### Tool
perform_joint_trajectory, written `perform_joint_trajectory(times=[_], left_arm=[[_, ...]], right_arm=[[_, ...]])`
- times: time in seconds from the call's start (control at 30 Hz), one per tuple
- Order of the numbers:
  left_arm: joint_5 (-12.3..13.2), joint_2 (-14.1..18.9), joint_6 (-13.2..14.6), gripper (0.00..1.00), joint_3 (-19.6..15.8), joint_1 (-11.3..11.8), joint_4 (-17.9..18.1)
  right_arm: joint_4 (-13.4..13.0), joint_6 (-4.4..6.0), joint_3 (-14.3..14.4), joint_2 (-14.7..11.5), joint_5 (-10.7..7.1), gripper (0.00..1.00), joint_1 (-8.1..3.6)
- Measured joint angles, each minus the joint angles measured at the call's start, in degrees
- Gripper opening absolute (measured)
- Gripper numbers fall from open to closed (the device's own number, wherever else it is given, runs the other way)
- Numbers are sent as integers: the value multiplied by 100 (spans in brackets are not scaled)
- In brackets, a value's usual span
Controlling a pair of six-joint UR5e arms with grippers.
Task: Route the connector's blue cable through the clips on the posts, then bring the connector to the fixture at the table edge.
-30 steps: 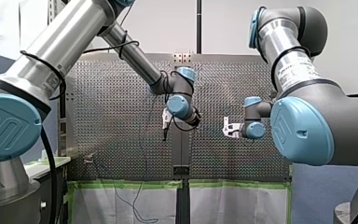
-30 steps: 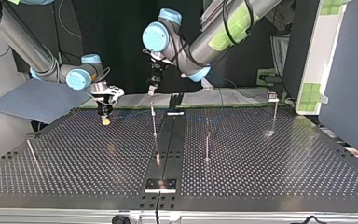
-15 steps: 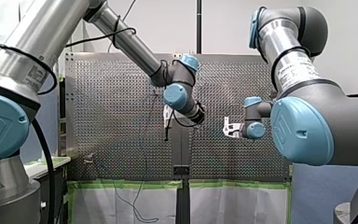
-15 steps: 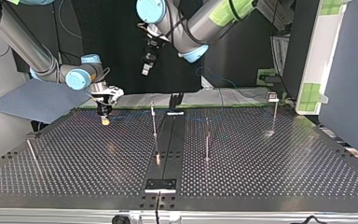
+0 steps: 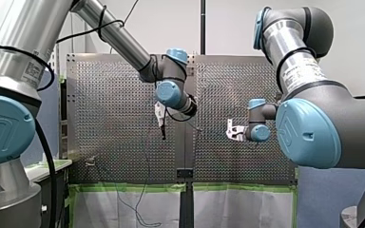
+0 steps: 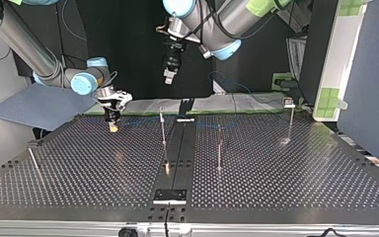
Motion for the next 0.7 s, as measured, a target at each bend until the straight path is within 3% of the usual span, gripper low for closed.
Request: perform_joint_trajectory(times=[0.7], left_arm=[[-122, 980, -191, 100, -980, 232, 863]], right_arm=[[34, 0, 0, 4, -3, 0, 48]])
